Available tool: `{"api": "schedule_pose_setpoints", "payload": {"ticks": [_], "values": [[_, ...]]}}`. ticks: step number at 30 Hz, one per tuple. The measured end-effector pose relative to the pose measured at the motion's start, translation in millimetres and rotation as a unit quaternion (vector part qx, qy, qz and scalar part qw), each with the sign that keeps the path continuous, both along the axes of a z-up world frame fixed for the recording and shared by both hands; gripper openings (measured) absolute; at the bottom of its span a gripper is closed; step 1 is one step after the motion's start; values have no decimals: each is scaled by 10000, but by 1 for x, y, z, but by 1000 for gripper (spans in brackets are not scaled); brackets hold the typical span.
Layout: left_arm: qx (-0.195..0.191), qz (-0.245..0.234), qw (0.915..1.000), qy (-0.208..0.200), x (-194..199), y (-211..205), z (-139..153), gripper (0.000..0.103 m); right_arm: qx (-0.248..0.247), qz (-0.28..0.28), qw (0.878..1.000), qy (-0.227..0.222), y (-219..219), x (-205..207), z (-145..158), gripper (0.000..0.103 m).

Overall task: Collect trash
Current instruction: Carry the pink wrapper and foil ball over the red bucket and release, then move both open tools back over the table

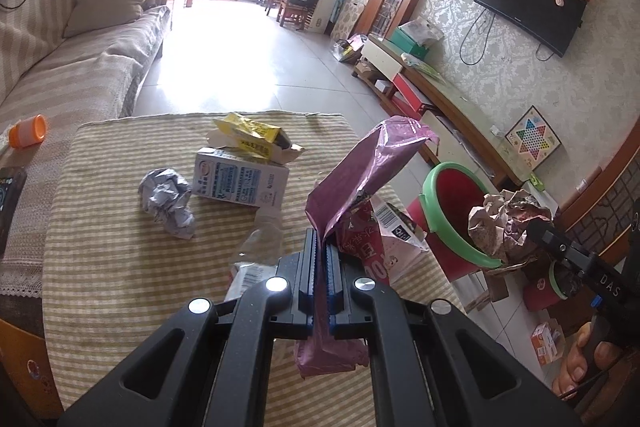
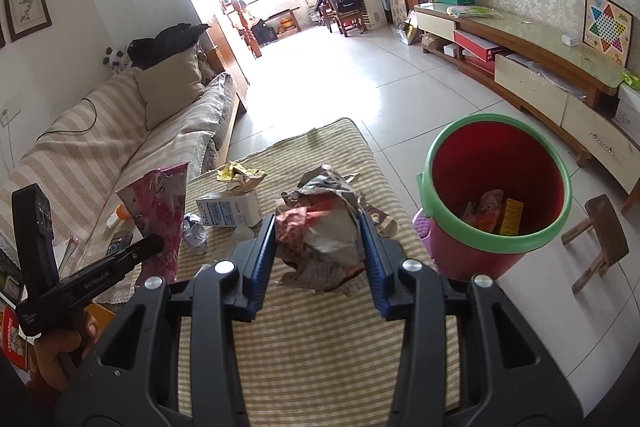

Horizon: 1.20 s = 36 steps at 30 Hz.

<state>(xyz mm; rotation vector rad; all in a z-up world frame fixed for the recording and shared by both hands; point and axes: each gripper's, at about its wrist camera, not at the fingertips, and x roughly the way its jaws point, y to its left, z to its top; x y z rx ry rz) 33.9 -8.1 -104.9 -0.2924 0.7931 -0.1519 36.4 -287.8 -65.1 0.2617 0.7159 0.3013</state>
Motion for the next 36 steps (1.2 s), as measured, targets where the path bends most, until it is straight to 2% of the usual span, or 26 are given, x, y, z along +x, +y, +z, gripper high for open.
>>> {"api": "schedule_pose_setpoints", "payload": {"ticks": [6,10,16,20,23,24,25,27,28,31,34,36], "values": [[-95,-559,9982,-218,36,-50,12,1,-57,-425,9990,-118,-37,8,4,40],[-114,-1071,9938,-285,67,-96,16,1,-98,-816,9964,-214,-72,22,3,40],[-172,-1744,9844,-126,120,-170,7,1,104,-1371,9899,-345,-130,51,-5,40],[-121,-2130,9770,45,148,-220,-7,2,476,-1591,9860,-149,-169,77,-26,40],[-172,-2259,9740,42,162,-245,-14,15,569,-1737,9831,-36,-187,91,-42,40],[-142,-2280,9735,22,164,-251,-15,32,580,-1763,9826,-26,-191,95,-46,40],[-89,-2303,9731,0,166,-257,-15,56,572,-1773,9825,-24,-195,99,-51,43],[-15,-2239,9745,-119,165,-259,-14,74,493,-1774,9829,69,-199,108,-59,64],[-54,-2201,9753,-186,161,-256,-12,75,477,-1820,9821,96,-202,111,-63,80],[-74,-2049,9786,-168,149,-240,-8,75,433,-1866,9815,62,-205,113,-68,81],[-37,-1732,9847,-164,120,-205,-1,77,416,-1915,9806,26,-199,107,-66,81],[178,-1492,9885,-140,96,-179,2,81,383,-1905,9809,5,-189,100,-63,82]]}}
